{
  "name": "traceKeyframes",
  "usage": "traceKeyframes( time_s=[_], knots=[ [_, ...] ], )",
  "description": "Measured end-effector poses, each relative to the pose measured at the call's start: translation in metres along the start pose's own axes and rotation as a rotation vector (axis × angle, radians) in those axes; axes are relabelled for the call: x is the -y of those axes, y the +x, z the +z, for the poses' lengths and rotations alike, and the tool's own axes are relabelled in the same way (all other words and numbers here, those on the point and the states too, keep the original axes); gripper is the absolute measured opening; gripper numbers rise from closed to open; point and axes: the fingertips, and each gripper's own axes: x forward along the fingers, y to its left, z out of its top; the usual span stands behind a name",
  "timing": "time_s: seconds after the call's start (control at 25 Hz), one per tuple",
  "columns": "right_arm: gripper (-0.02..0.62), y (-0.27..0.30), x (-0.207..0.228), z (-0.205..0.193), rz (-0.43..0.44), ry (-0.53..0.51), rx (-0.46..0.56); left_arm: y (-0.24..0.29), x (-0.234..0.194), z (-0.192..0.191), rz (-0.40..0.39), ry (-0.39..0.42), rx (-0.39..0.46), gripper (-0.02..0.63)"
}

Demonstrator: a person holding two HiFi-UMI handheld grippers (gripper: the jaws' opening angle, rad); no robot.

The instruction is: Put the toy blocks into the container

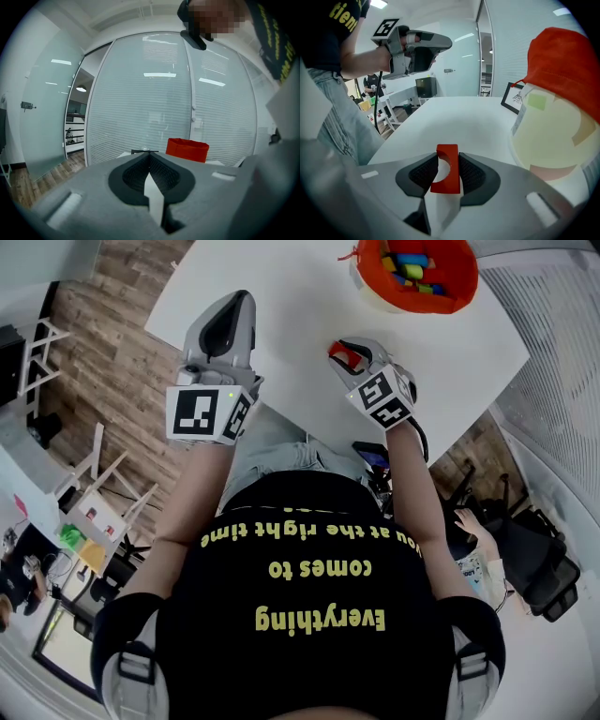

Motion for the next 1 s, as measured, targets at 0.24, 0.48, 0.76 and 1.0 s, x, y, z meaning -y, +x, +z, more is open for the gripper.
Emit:
traceKeyframes(
  time_s=[0.24, 0.48, 0.76, 1.0],
  knots=[
    [0.144, -0.016, 0.007, 0.018, -0.008, 0.095, 0.109, 0.003, 0.003, 0.003, -0.018, 0.0, 0.009, 0.0],
    [0.143, -0.047, 0.02, 0.048, -0.067, 0.127, 0.229, 0.008, 0.007, 0.01, -0.043, 0.003, 0.022, -0.001],
    [0.143, -0.088, 0.034, 0.079, -0.168, 0.134, 0.344, 0.014, 0.016, 0.022, -0.093, 0.004, 0.05, 0.0],
    [0.144, -0.117, 0.046, 0.089, -0.251, 0.147, 0.41, 0.023, 0.025, 0.031, -0.146, 0.016, 0.06, 0.0]
  ],
)
